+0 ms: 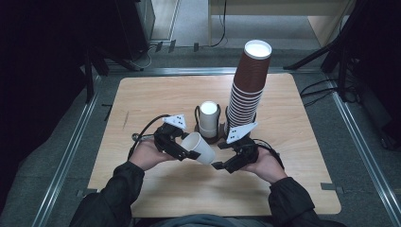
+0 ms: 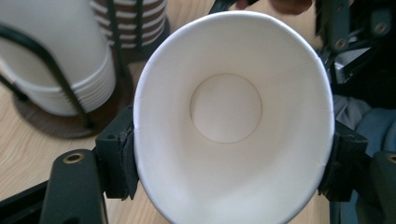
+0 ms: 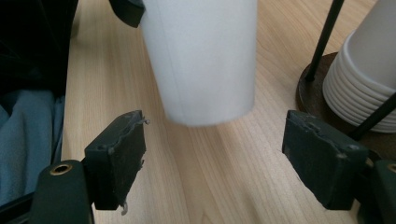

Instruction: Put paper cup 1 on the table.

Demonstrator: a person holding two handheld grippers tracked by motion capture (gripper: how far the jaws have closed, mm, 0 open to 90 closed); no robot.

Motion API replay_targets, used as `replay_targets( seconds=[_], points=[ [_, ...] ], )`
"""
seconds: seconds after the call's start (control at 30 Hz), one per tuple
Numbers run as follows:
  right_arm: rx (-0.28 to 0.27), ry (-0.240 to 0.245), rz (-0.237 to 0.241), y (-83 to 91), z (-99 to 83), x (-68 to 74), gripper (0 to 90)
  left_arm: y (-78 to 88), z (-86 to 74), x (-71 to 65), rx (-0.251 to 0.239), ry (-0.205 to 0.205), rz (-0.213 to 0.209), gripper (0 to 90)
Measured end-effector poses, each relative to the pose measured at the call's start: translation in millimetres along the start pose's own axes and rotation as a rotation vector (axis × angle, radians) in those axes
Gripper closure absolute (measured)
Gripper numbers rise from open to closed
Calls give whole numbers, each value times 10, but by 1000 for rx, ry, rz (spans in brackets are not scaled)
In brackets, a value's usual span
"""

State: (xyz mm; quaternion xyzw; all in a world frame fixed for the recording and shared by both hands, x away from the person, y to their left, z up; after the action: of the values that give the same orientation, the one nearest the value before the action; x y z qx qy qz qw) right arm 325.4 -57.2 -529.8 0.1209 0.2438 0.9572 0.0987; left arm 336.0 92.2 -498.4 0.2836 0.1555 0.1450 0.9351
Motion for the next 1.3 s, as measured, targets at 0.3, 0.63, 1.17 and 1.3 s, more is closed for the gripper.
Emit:
replay_targets(
  seconds=[0.3, 0.63, 1.17, 1.3],
  points=[
    [-28, -12, -94, 91, -34, -96, 207, 139, -49, 132, 23, 33, 59, 241],
    [-2, 1, -141, 113, -93, -148, 206, 369, -134, 305, 19, 95, 66, 243],
    [25, 20, -139, 89, -140, -141, 188, 736, -266, 593, 12, 138, 192, 242],
    [36, 12, -143, 83, -153, -157, 188, 829, -325, 674, 35, 168, 215, 241]
  ],
)
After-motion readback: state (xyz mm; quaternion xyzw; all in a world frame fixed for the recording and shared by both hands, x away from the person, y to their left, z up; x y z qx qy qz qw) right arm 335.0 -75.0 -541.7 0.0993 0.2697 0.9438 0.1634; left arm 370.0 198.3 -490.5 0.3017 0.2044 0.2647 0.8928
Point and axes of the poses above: each handheld gripper's, and its own axes: y roughly backward along the jaws, z roughly out of its top, x roughly to its left, the point moved 8 cm from there along -y, roughly forward along the jaws, and after that the axes turned 10 degrees about -x, right-handed, at the moved point
